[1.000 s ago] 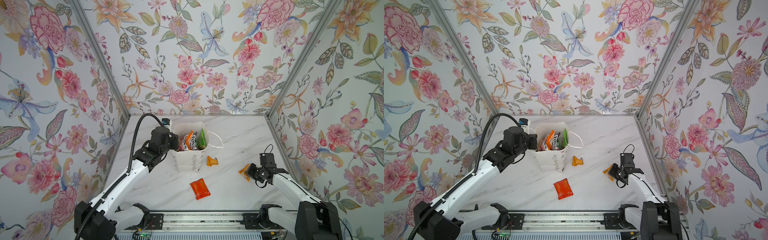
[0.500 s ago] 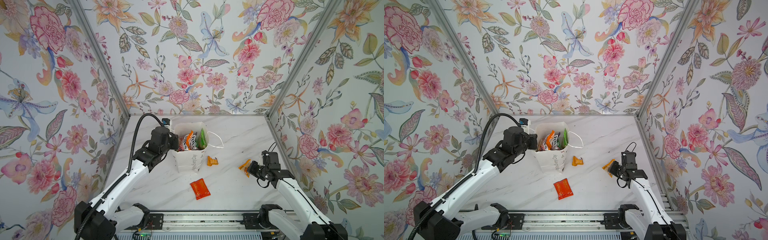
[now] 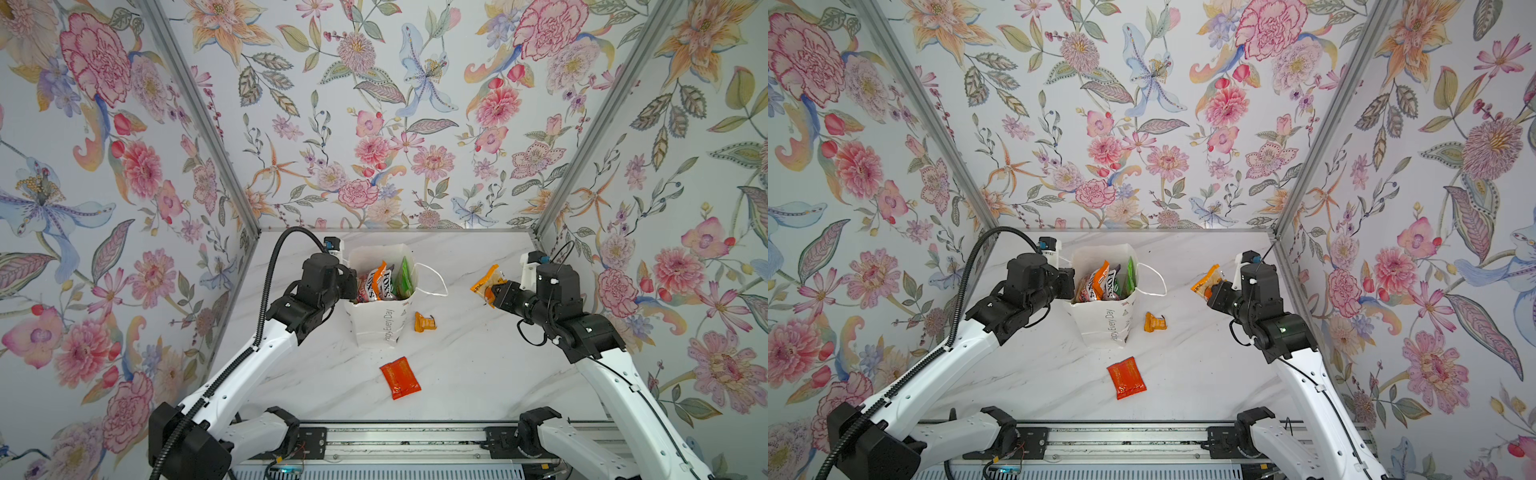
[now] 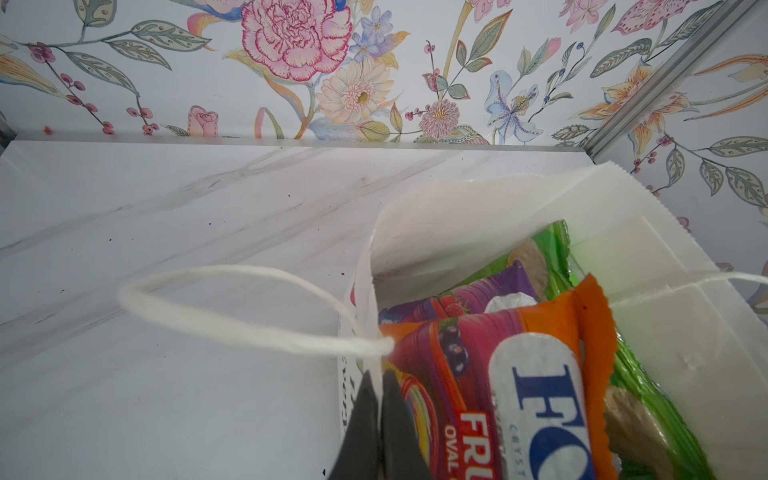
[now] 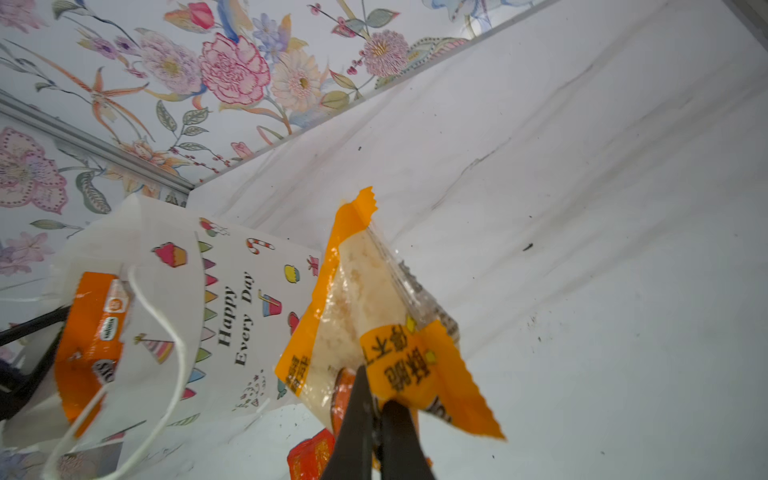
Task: Place the snacks into the paper bag
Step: 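Carry the yellow snack with the right gripper over the paper bag, then lower the yellow snack into the bag and open the right gripper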
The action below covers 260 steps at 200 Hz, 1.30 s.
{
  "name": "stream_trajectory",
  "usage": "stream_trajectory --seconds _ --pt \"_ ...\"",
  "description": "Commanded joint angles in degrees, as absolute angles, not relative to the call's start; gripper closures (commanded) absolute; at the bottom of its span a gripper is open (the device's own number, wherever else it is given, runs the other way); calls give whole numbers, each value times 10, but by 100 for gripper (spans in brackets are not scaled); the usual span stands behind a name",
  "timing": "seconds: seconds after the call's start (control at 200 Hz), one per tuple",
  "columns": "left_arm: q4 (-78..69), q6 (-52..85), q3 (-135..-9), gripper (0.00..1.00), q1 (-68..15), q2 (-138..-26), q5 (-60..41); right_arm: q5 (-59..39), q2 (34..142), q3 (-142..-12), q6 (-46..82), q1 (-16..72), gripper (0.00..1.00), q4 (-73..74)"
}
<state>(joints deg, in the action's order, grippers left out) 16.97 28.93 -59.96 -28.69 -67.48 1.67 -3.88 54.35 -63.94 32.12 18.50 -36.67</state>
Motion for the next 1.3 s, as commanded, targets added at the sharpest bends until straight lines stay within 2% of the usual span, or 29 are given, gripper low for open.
stream_trajectory --seconds 0.0,0.616,0.981,1.296 --pt "122 290 -615 100 -288 -667 11 11 562 -705 306 227 100 -401" --pt "127 289 -616 100 -288 -664 5 113 793 -1008 229 480 100 -461" --pt "127 289 -614 100 -287 -664 5 125 906 -1075 209 523 100 -517" --pt "127 291 -613 100 -288 -664 2 148 979 -1115 203 526 100 -559"
